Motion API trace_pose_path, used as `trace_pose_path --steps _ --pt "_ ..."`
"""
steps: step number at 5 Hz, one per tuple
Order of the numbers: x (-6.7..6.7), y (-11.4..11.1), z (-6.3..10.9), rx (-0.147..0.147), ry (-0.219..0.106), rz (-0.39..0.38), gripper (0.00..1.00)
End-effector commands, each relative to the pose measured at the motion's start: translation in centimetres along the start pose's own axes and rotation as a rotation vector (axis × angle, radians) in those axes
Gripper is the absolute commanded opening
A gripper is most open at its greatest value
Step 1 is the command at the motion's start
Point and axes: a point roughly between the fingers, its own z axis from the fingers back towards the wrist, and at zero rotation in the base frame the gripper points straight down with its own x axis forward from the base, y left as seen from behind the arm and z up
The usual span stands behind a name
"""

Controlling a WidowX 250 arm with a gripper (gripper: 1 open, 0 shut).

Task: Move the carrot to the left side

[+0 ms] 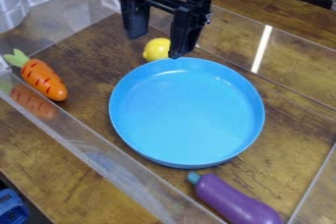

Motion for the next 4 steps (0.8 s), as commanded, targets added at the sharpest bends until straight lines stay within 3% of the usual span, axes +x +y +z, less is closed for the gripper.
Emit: trace_pose_path --steps 1,2,4 --pt "0.3 0.1 -0.5 0.003 0.005 -0.004 1.00" --pt "0.4 0.3 -0.7 0.007 0.013 -0.001 1.00" --pt "0.7 0.5 0.7 0.010 -0.014 -0.030 1.00"
